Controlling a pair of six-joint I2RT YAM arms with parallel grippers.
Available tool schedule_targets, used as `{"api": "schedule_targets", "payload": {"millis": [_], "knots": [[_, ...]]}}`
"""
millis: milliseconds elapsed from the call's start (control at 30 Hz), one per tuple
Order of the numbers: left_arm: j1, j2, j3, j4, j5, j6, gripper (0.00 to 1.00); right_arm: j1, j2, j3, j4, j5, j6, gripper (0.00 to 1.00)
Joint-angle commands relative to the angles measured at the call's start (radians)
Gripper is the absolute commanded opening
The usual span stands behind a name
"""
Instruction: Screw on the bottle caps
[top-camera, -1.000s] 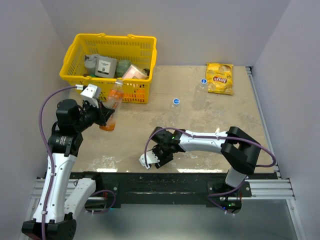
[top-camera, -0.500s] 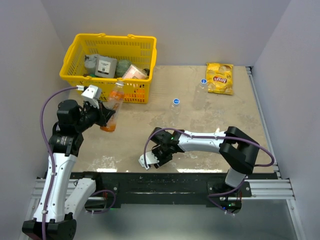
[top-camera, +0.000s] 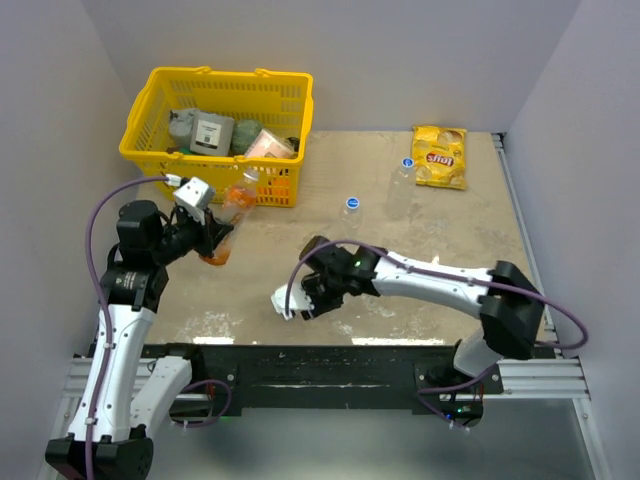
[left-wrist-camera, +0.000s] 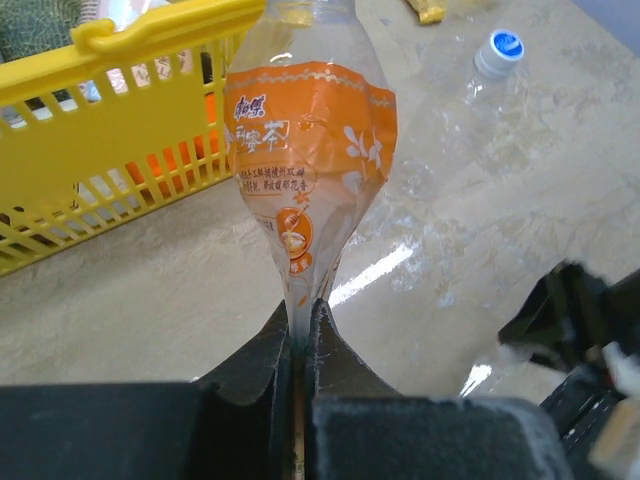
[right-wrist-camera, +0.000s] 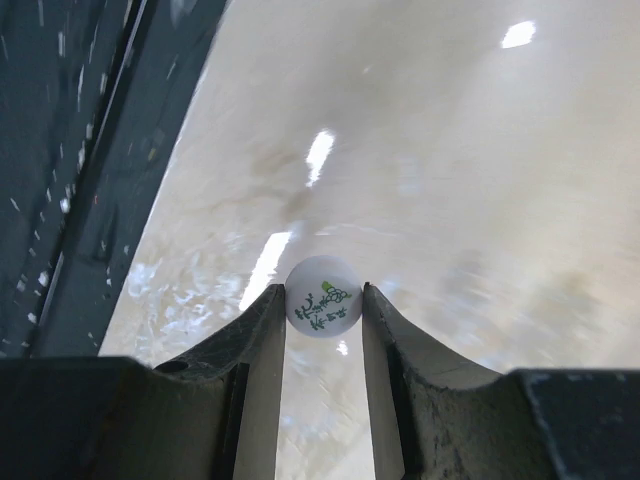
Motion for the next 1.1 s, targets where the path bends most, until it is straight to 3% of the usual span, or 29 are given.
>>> {"api": "schedule_targets", "payload": {"millis": [0,67,167,367,633,1067], "knots": [[0.008,-0.002,-0.045,-0.02,0.141,0.391,0.0,-0.097,-0.211,0.306,-0.113,-0.136,0.289,0.22],[0.006,0.001,-0.054,-0.051,0.184,0.588,0.0,-0.14,-0.239,0.378,-0.127,-0.184,0.417,0.22],[-0.003,0.018,-0.035,-0.051,0.204,0.755,0.0,-0.194,-0.283,0.483,-0.121,-0.21,0.504,0.21],[-0.028,0.023,0.01,-0.043,0.224,0.971,0.0,-0.209,-0.308,0.578,-0.07,-0.233,0.567,0.22],[-0.031,-0.137,-0.1,0.158,0.243,0.972,0.0,-0.238,-0.294,0.52,0.03,-0.271,0.622,0.22],[-0.031,-0.143,-0.044,0.152,0.235,0.866,0.0,-0.277,-0.239,0.519,0.247,-0.331,0.785,0.22]]}}
